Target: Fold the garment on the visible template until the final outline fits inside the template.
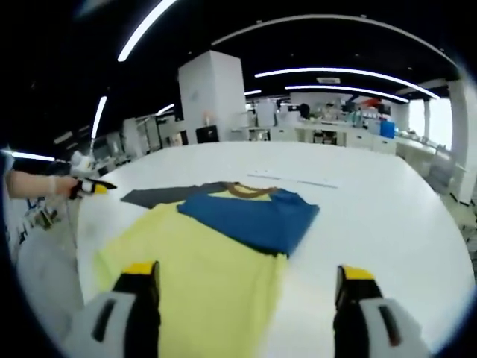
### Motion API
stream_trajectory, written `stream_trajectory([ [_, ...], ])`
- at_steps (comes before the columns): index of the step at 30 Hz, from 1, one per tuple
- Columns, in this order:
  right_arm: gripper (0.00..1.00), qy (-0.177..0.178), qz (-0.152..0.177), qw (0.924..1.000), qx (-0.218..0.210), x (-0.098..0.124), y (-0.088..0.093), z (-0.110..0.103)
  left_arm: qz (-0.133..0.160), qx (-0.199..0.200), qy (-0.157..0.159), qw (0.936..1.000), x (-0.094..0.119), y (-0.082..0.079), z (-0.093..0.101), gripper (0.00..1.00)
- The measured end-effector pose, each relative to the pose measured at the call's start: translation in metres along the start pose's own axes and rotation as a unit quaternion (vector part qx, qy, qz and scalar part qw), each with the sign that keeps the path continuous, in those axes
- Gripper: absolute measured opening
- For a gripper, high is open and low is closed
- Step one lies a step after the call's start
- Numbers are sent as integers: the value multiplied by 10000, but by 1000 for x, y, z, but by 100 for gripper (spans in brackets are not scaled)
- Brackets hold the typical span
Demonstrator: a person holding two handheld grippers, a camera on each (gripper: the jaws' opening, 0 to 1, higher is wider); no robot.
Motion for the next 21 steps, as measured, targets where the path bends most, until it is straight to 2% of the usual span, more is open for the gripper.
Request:
stream_trajectory([
  [5,98,-3,14,10000,2,4,1,0,-120,236,-250,9993,-2,8,-20,84],
  [8,98,6,-15,10000,-48,4,3,0,-73,442,-361,9983,-3,11,-27,82],
  [9,98,12,23,9999,-163,5,3,1,2,539,-366,9979,-3,9,-23,81],
  [11,97,55,57,9997,-240,7,3,2,-48,573,-433,9974,-2,11,-36,80],
  [14,97,71,64,9995,-310,8,3,4,-30,784,-679,9946,-1,13,-41,77],
  [17,97,93,50,9994,-331,10,3,3,59,1238,-1044,9868,-4,22,-50,71],
  [18,97,129,89,9989,-436,11,3,6,77,1435,-1301,9810,-2,26,-50,66],
  [19,97,154,121,9985,-510,11,3,6,202,1494,-1398,9786,-1,27,-50,61],
  [20,97,219,158,9979,-587,13,4,8,331,1729,-1546,9722,-1,29,-52,56],
  [21,96,220,149,9980,-581,13,5,9,372,2075,-1700,9626,2,33,-50,53],
])
Point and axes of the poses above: the point that each gripper's makers call its tool centre point, and the gripper's own axes: x roughly backward along the fingers, z roughly to its right, y roughly out of its underside, the point moved 8 cm from there along x, roughly backward along the fingers, and after that the axes turned 7 degrees about z, right-handed, at the moved point
